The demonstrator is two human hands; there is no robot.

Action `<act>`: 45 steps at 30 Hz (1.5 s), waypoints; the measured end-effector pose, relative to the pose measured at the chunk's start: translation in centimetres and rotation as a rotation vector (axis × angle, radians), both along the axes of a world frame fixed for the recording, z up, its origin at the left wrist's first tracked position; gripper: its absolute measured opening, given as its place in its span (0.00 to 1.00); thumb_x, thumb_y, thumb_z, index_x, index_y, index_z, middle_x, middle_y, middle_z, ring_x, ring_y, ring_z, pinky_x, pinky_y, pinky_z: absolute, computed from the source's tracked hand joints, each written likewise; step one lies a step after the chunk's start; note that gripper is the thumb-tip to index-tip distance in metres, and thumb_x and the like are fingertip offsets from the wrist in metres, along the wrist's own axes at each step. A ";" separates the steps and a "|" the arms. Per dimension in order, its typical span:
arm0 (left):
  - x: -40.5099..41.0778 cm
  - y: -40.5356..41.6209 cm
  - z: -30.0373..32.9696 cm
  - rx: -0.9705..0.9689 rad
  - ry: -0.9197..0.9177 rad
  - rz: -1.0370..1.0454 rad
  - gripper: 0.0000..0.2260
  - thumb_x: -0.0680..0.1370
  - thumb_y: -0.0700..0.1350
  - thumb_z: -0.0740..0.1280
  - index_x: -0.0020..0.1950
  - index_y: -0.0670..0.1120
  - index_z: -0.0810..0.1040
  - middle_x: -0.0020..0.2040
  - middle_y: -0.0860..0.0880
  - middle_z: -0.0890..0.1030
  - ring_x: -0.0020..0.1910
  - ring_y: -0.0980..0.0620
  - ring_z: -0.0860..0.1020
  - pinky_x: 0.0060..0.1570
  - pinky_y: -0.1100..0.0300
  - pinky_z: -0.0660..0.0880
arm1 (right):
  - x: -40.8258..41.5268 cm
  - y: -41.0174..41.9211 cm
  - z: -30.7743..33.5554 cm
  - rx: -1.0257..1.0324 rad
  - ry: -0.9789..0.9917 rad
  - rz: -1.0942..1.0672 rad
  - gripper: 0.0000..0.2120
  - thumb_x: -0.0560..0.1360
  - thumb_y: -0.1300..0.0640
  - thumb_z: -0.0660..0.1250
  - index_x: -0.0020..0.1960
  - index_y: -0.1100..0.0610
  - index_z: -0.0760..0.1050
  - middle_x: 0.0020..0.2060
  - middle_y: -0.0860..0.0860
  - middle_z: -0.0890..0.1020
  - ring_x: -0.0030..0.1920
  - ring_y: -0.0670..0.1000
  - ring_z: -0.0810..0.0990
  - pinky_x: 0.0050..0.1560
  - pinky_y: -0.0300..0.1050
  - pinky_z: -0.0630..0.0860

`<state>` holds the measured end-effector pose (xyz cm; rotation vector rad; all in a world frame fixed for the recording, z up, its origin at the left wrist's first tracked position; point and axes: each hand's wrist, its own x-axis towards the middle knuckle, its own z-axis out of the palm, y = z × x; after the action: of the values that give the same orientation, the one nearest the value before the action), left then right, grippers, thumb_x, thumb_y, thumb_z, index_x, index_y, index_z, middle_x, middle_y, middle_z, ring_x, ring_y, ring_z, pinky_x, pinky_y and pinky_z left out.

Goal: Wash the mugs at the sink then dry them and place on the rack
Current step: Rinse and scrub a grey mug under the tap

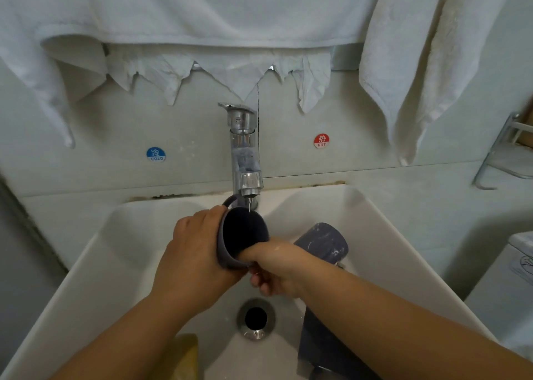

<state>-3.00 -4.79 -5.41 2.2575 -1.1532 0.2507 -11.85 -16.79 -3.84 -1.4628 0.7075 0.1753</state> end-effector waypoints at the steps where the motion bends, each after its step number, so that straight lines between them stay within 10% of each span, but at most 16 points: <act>1: 0.0 -0.1 0.0 0.012 -0.016 0.012 0.33 0.59 0.64 0.76 0.61 0.59 0.71 0.53 0.59 0.76 0.54 0.54 0.75 0.49 0.55 0.79 | 0.1 0.1 0.0 -0.009 -0.008 -0.009 0.05 0.76 0.62 0.62 0.42 0.58 0.69 0.28 0.52 0.68 0.25 0.45 0.67 0.26 0.36 0.61; 9: -1.8 -0.4 0.4 -0.217 0.293 -0.099 0.32 0.61 0.49 0.82 0.55 0.65 0.65 0.51 0.67 0.72 0.50 0.66 0.73 0.44 0.73 0.68 | 0.1 -2.1 1.0 -0.757 -0.163 -0.002 0.06 0.73 0.63 0.58 0.41 0.60 0.73 0.34 0.57 0.78 0.35 0.57 0.78 0.39 0.52 0.79; 15: -2.0 -0.3 0.4 -0.367 0.622 -0.096 0.32 0.62 0.43 0.81 0.56 0.64 0.68 0.53 0.63 0.76 0.54 0.63 0.75 0.43 0.70 0.74 | -1.0 -4.0 3.3 -0.708 -0.186 0.283 0.25 0.74 0.39 0.65 0.63 0.55 0.70 0.52 0.50 0.77 0.53 0.51 0.77 0.53 0.45 0.74; 18: -1.8 -0.7 0.2 -0.353 0.733 -0.144 0.34 0.61 0.48 0.80 0.64 0.57 0.72 0.58 0.56 0.80 0.57 0.54 0.78 0.53 0.58 0.78 | -1.4 -5.5 3.2 -0.565 -0.241 0.503 0.38 0.69 0.45 0.74 0.73 0.46 0.59 0.67 0.45 0.71 0.66 0.49 0.71 0.65 0.44 0.70; 27: -1.6 -0.1 1.5 -0.307 1.258 -0.437 0.27 0.66 0.39 0.72 0.65 0.48 0.74 0.59 0.43 0.80 0.59 0.43 0.79 0.51 0.53 0.78 | -2.0 -6.3 1.9 -0.589 -0.235 0.515 0.40 0.65 0.57 0.78 0.71 0.48 0.61 0.60 0.44 0.74 0.60 0.48 0.75 0.58 0.46 0.78; 32: -2.3 0.3 2.0 -0.173 0.424 -0.084 0.31 0.69 0.47 0.77 0.63 0.64 0.63 0.59 0.69 0.66 0.60 0.65 0.68 0.55 0.68 0.69 | -2.3 -5.8 1.5 -0.644 -0.276 0.424 0.40 0.64 0.57 0.79 0.69 0.47 0.61 0.58 0.43 0.74 0.58 0.49 0.76 0.55 0.46 0.80; 35: -2.4 0.5 2.1 -0.098 -0.049 -0.228 0.11 0.73 0.58 0.69 0.53 0.64 0.72 0.49 0.71 0.70 0.53 0.69 0.69 0.49 0.72 0.64 | -2.9 -6.1 1.4 -0.656 -0.273 0.402 0.39 0.64 0.57 0.79 0.68 0.46 0.62 0.57 0.43 0.74 0.58 0.49 0.76 0.55 0.46 0.80; 45: -3.6 -0.6 2.0 -0.015 0.307 -0.334 0.09 0.81 0.48 0.60 0.46 0.63 0.74 0.48 0.65 0.73 0.55 0.61 0.69 0.52 0.68 0.67 | -3.3 -5.8 0.8 -0.798 -0.309 0.357 0.39 0.61 0.54 0.80 0.66 0.45 0.63 0.56 0.42 0.75 0.53 0.42 0.77 0.50 0.38 0.78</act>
<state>-6.56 -5.38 -3.37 1.9634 -1.3242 -0.2114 -15.10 -22.56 -3.04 -2.3160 0.2485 -0.0789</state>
